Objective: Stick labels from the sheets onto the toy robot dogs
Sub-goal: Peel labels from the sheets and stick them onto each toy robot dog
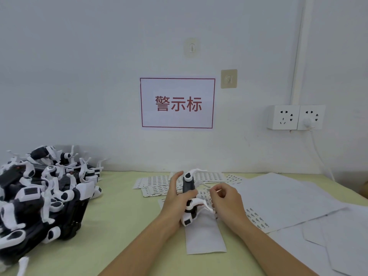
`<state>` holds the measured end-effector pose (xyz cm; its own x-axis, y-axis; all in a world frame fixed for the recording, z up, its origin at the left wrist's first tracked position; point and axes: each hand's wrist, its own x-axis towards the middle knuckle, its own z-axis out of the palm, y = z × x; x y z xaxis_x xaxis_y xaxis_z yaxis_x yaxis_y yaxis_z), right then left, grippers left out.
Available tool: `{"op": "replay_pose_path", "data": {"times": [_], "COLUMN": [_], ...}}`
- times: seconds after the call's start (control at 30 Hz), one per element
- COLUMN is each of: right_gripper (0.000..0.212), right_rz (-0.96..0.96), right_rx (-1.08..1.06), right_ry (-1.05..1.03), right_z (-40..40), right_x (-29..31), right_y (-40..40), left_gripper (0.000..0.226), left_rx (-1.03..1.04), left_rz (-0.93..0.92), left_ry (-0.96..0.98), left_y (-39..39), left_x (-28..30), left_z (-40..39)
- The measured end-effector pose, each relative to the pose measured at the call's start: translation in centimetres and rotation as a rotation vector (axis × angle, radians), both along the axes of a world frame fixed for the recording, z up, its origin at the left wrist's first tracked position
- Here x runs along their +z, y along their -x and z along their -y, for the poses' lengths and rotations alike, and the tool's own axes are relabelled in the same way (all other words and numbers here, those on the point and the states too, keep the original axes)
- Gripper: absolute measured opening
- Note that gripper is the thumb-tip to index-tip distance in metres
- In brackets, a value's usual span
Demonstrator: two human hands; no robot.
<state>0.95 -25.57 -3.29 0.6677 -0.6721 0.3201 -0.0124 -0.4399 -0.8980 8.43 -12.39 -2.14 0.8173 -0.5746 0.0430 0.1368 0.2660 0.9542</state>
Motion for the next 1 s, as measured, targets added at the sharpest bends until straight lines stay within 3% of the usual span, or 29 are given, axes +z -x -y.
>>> {"op": "replay_pose_path", "data": {"times": [0.13, 0.3, 0.43, 0.6, 0.67, 0.87, 1.0], "right_gripper": [0.013, 0.014, 0.020, 0.029, 0.030, 0.022, 0.022], "right_rz": [0.024, 0.117, 0.195, 0.282, 0.232, -0.177, -0.316], "right_rx": [0.005, 0.081, 0.014, 0.075, 0.119, 0.283, 0.333], "right_ry": [-0.043, -0.037, 0.196, 0.404, 0.450, 0.554, 0.615], "right_z": [-0.2, -0.3, -0.9, -1.7, -1.9, -1.3, -1.4], "right_x": [0.1, 0.4, 0.8, 2.9, 4.3, 8.3, 8.9], "right_y": [-0.1, 0.4, 0.6, 0.6, 0.4, -0.6, -1.3], "left_gripper": [0.054, 0.058, 0.056, 0.058, 0.059, 0.058, 0.058], "left_rx": [-0.052, -0.036, -0.057, -0.098, -0.111, -0.123, -0.147], "left_rz": [0.021, -0.007, 0.014, 0.008, 0.012, -0.007, -0.010], "left_ry": [0.033, 0.105, 0.129, 0.143, 0.151, 0.157, 0.148], "left_y": [-0.1, -0.5, -0.6, -0.7, -0.7, -0.4, -0.5], "left_x": [0.0, -0.3, -0.3, -0.3, -0.2, 0.0, 0.1], "left_z": [-0.6, -0.8, -0.8, -0.7, -0.8, -1.0, -1.1]}}
